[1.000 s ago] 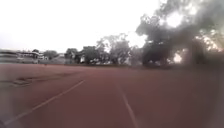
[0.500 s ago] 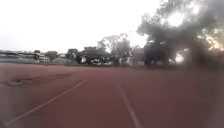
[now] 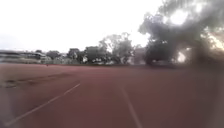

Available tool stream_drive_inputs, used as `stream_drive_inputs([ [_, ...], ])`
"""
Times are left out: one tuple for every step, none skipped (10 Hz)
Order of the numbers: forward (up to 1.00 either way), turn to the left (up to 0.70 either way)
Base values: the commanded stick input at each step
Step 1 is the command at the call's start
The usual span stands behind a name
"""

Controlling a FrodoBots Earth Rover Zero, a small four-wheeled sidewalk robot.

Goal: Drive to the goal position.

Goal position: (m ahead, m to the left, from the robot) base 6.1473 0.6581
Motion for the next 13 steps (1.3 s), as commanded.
stream_drive_inputs([
  [0.70, 0.00],
  [0.70, 0.00],
  [0.70, 0.00],
  [0.70, 0.00],
  [0.70, 0.00],
  [0.70, 0.00],
  [0.70, 0.00],
  [0.70, 0.00],
  [0.70, 0.00],
  [0.70, 0.00],
  [0.70, 0.00],
  [0.70, 0.00],
  [0.70, 0.00],
])
